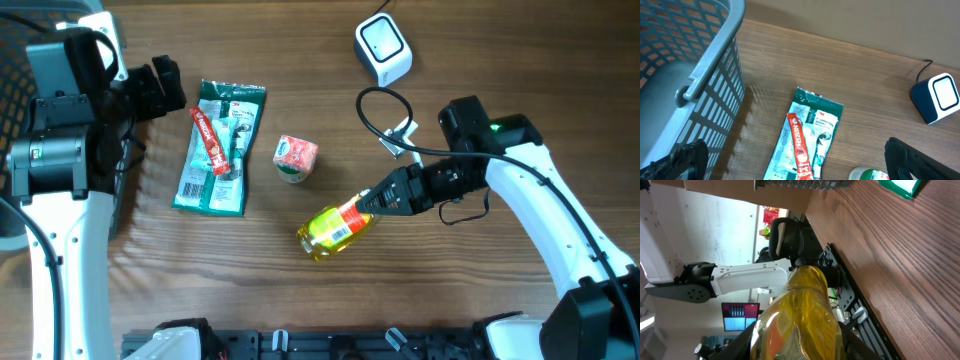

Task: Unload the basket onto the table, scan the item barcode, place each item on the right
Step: 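Tip the yellow bottle sideways with the right gripper, pulling it right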

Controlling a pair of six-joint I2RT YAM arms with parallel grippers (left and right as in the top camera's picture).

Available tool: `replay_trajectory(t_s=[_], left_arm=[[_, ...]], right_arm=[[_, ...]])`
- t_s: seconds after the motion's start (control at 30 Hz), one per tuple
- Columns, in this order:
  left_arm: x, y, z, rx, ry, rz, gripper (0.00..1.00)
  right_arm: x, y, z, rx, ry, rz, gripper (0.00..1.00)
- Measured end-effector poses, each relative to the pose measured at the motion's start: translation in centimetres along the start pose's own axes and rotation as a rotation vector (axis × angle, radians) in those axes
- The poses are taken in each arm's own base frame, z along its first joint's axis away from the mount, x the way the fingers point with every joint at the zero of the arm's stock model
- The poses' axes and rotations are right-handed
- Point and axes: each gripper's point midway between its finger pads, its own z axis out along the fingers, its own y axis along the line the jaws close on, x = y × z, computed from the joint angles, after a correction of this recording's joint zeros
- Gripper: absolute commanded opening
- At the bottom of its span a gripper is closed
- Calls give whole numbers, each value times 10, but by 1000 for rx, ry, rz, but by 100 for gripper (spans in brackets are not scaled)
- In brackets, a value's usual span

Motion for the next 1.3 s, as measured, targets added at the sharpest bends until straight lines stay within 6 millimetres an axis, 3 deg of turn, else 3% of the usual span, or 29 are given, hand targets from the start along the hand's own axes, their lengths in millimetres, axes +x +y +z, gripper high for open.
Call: replay_trajectory(t_s=[1.3], left_arm=[[0,0,0,0,0,0,100]], right_arm=[[-4,-1,0,3,-8,-35,31]])
